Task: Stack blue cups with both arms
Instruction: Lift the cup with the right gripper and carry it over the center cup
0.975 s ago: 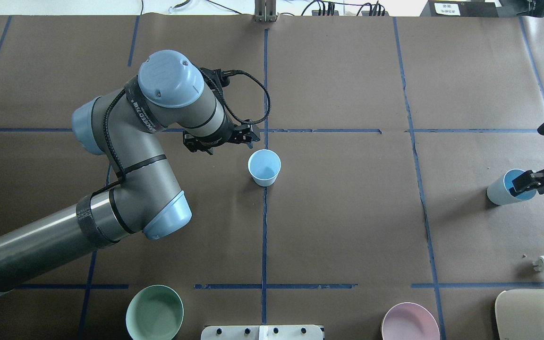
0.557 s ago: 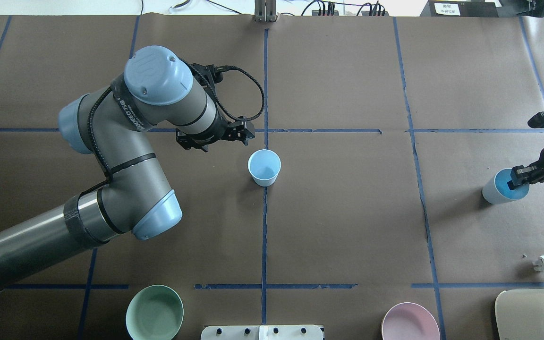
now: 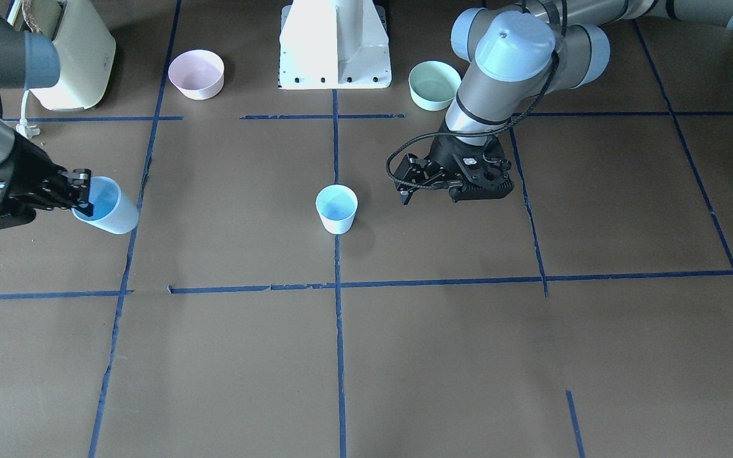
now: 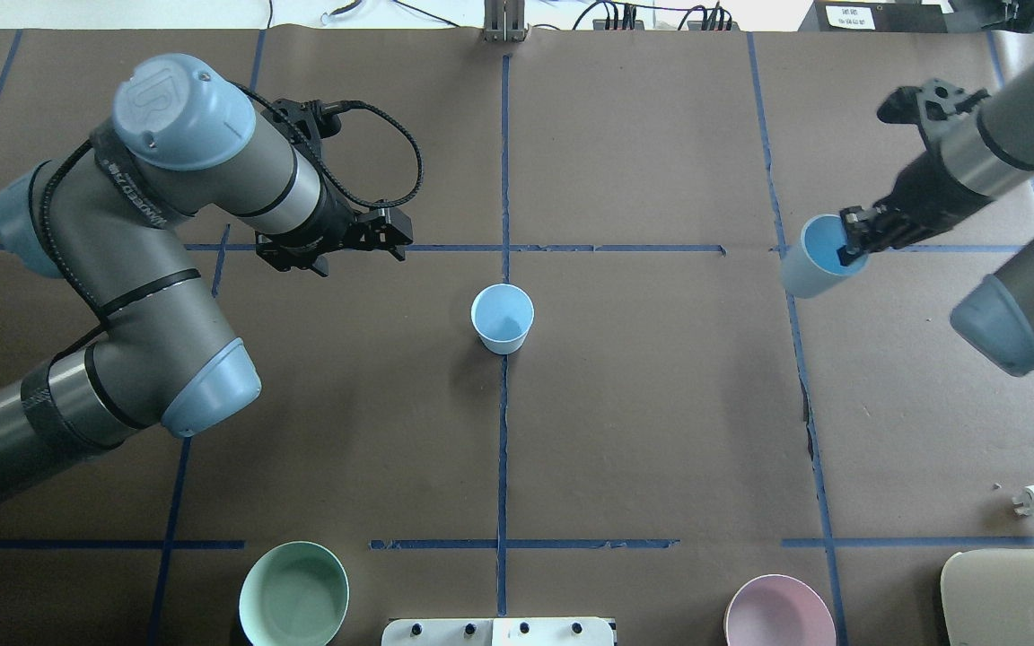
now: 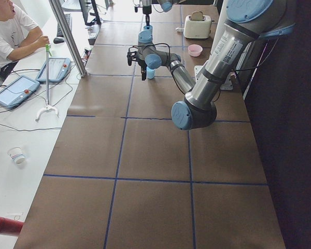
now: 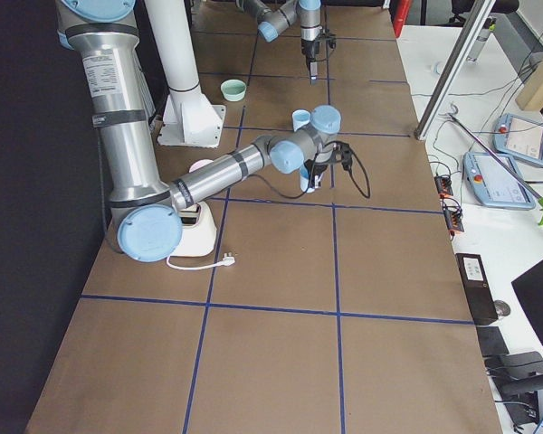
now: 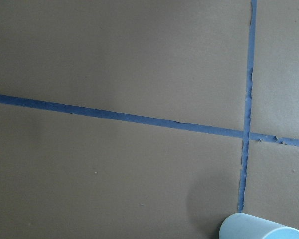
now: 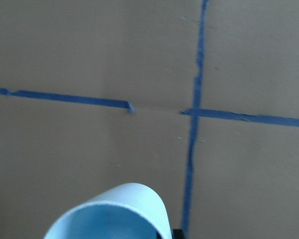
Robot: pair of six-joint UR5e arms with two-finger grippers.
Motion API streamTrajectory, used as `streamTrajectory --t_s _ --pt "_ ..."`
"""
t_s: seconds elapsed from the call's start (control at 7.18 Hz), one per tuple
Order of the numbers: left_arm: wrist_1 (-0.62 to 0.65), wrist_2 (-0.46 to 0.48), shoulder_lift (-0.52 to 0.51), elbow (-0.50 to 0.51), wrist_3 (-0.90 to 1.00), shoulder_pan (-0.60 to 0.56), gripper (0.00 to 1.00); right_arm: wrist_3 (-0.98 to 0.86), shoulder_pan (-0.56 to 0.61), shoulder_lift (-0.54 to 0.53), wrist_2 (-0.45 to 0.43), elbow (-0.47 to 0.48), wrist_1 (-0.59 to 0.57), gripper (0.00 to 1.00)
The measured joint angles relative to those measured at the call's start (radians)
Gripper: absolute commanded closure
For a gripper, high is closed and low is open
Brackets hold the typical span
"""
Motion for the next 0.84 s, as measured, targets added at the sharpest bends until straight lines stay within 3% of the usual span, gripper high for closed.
streamTrajectory --t_s 0.28,0.56,0.84 --pt "0.000 -0.003 0.026 -0.015 0.027 -0.011 0.00 0.233 -0.113 0.190 -0.067 -0.016 -0.047 1.00" --pt "0.000 -0.002 0.035 -0.018 0.031 -0.013 0.00 0.439 -0.225 0.369 -0.171 -0.129 -0.054 1.00" --pt "0.000 -0.001 0.037 -0.019 0.032 -0.013 0.00 0.543 -0.283 0.471 -0.215 -0.224 -0.055 1.00"
